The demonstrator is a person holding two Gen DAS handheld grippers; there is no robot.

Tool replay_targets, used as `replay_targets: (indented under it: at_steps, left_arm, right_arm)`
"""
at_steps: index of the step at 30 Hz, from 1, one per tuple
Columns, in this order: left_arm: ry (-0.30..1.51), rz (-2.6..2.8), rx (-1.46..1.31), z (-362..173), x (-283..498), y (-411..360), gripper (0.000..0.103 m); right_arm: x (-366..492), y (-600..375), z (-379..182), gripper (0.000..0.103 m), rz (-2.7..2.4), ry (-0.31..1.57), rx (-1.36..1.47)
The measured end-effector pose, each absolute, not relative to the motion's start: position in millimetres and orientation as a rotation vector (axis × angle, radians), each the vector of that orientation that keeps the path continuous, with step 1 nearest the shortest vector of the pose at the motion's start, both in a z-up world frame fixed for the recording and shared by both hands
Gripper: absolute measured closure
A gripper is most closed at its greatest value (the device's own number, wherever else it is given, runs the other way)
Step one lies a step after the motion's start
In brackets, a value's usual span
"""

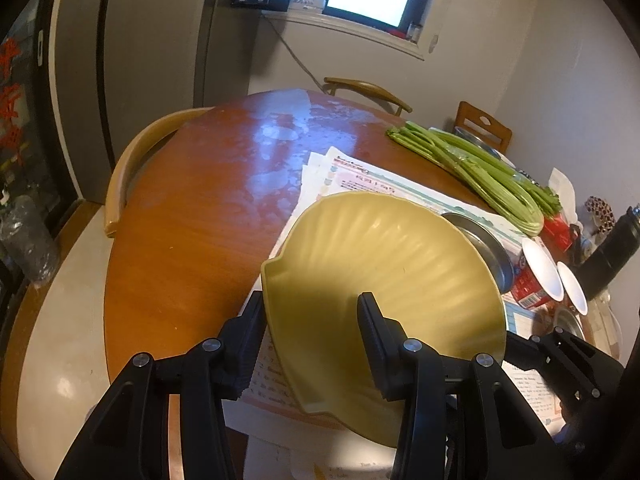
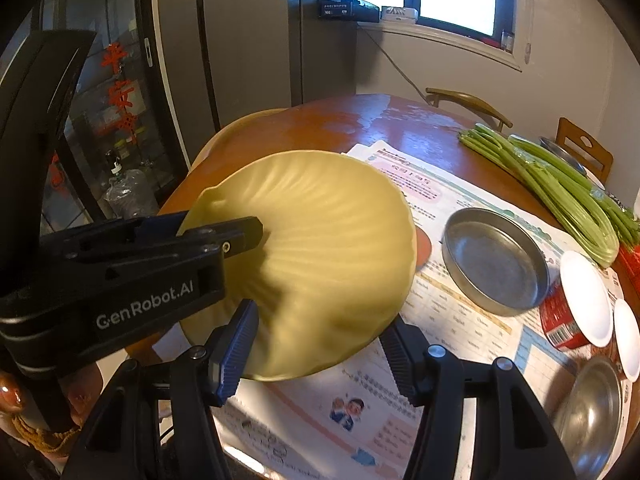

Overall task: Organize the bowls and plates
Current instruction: 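Lift the yellow plate with the left tool and carry it over the terracotta plate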

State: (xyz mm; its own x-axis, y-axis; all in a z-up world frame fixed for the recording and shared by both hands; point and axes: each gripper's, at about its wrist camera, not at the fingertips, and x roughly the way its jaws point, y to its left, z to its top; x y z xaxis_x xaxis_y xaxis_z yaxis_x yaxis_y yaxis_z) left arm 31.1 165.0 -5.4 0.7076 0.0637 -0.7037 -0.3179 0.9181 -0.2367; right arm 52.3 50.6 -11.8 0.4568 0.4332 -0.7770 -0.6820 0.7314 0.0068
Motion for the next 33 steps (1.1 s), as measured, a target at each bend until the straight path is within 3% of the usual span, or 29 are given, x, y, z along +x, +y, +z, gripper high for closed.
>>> replay_targets:
  at_steps: [33]
  left_arm:
    - [0.842,0.232,-0.269,-29.6,109.0,180.4,0.056]
  right_arm:
    - [93.2,68.6,-32.7,0.042,0.674,0.942,-0.234]
